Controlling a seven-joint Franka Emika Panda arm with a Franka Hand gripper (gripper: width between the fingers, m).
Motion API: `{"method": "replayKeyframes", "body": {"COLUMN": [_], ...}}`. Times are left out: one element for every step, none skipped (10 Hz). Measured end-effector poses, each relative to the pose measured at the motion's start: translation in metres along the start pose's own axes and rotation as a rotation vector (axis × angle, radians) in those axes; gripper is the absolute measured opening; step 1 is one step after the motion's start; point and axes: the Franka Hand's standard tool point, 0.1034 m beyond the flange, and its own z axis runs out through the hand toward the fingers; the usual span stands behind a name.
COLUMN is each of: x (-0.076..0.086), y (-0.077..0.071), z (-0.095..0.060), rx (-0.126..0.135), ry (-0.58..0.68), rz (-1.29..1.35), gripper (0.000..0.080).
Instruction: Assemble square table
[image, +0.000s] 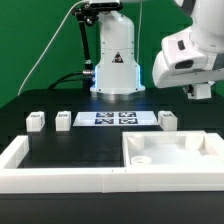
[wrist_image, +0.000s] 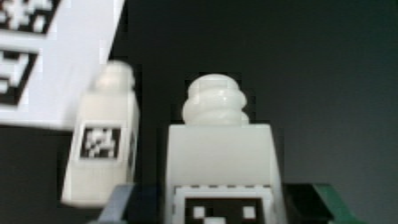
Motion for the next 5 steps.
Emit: {"method": "replayKeyframes", "body": {"x": [0.005, 0.016, 0.022, 0.025, 0.027], "y": [0.003, 0.006, 0.009, 0.01, 0.01], "z": [-0.011, -0.023, -0.032, -0.039, -0.047], "rx": [0.006, 0.011, 0.01, 0.009, 0.008], "ry": [0.041, 0.128, 0.209, 0.268, 0.301], "rz": [-0.004, -0.009, -0.01, -0.008, -0.008], "gripper": [0.0287, 0.0287, 0.0287, 0.0287, 0.0287]}}
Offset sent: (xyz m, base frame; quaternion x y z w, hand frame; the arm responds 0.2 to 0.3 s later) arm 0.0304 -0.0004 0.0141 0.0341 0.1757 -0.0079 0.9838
